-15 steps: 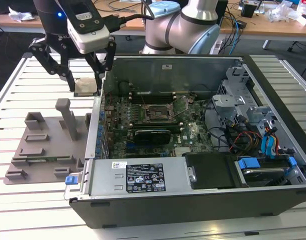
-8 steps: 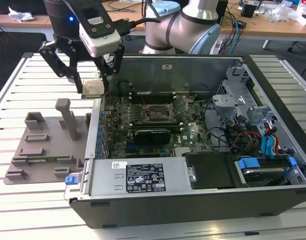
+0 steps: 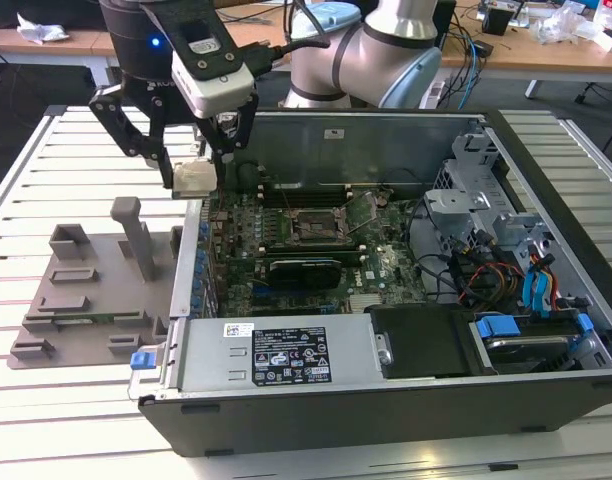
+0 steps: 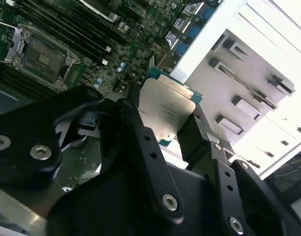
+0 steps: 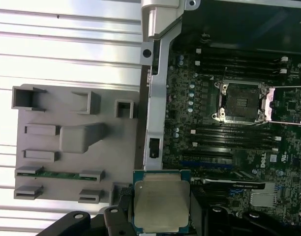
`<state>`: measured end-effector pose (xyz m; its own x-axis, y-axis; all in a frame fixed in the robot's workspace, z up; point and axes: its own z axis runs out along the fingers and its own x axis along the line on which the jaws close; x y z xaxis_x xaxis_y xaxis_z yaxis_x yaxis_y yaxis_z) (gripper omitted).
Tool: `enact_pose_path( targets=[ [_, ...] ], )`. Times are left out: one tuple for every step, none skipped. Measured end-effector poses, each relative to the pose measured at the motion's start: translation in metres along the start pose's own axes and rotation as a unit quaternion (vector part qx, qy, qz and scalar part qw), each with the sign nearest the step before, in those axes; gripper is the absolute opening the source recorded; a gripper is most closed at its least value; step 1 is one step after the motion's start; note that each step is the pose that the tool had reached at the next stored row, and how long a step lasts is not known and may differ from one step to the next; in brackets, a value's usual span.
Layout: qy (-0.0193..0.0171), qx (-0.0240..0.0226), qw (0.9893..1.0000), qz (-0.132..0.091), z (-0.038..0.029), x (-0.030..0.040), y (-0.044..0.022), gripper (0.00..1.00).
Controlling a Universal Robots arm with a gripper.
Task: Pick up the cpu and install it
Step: 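Pick up the cpu and move it towards the insertion slot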
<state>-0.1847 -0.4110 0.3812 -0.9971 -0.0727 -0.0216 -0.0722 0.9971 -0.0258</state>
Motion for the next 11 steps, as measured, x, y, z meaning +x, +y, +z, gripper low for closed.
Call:
enact_pose_path(
  targets=[
    [0.0,0.0,1.0,0.0,0.0003,-0.001,-0.0001,0.55],
    [0.0,0.0,1.0,0.0,0.0007,-0.0022,-0.0001,0.55],
    [0.0,0.0,1.0,0.0,0.0009,-0.0029,-0.0002,0.55],
    [0.0,0.0,1.0,0.0,0.0011,-0.0035,-0.0002,0.55],
    [0.0001,0.0001,1.0,0.0,0.0015,-0.005,-0.0003,0.55],
    [0.0,0.0001,1.0,0.0,0.0018,-0.0061,-0.0004,0.55],
    [0.0001,0.0001,1.0,0.0,0.0024,-0.0078,-0.0004,0.55],
    [0.0,0.0002,1.0,0.0,0.0029,-0.0094,-0.0005,0.55],
    [0.0,0.0003,1.0,0.0,0.0033,-0.0109,-0.0005,0.55],
    [0.0001,0.0003,1.0,0.0,0.0037,-0.0123,-0.0005,0.55],
    [0.0001,0.0004,1.0,0.0,0.0041,-0.0136,-0.0006,0.55]
  ],
)
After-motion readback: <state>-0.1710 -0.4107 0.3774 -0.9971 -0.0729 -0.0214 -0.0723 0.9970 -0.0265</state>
